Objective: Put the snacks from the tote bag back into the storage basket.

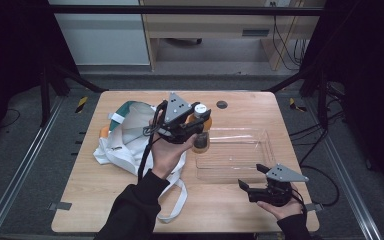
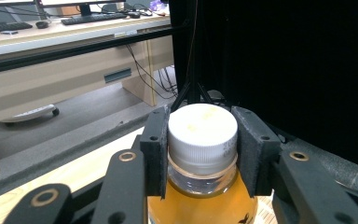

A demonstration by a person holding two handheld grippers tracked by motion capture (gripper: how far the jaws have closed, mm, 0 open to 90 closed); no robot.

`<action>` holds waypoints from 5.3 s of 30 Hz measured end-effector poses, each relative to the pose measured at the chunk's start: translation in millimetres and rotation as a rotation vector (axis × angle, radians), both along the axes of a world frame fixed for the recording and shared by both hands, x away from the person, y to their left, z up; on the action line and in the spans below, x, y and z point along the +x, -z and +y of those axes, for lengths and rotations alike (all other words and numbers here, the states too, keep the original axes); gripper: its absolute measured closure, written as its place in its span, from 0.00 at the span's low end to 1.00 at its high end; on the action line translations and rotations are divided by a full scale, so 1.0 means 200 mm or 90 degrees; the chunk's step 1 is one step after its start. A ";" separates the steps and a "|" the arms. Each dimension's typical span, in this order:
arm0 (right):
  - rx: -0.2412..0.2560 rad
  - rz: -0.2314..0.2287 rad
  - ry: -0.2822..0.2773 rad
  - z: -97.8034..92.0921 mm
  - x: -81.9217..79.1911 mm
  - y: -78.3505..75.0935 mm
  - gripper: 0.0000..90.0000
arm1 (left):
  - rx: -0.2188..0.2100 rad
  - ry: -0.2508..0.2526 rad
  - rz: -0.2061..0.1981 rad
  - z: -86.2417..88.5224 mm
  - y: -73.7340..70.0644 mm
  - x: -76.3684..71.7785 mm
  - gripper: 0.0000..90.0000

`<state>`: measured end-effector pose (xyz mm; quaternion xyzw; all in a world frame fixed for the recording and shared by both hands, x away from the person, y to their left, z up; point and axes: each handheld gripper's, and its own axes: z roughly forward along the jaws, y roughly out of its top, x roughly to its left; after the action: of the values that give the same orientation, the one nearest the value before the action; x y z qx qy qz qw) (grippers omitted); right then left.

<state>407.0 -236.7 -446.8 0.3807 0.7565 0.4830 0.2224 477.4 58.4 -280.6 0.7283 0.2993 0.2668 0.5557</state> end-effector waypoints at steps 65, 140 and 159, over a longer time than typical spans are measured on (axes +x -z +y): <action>-0.002 0.001 -0.005 0.00 0.00 0.00 0.16 | 0.029 0.008 0.076 -0.12 0.47 0.07 0.65; -0.003 0.006 0.016 -0.01 0.01 0.02 0.15 | 0.095 0.031 0.087 0.20 0.51 -0.09 0.40; -0.008 0.008 0.028 -0.02 0.01 0.03 0.15 | 0.104 -0.014 0.085 0.55 0.64 -0.23 0.37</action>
<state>408.6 -239.7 -451.8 0.3987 0.7523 0.4711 0.2304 432.1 169.4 -408.1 0.7839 0.3210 0.2477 0.4703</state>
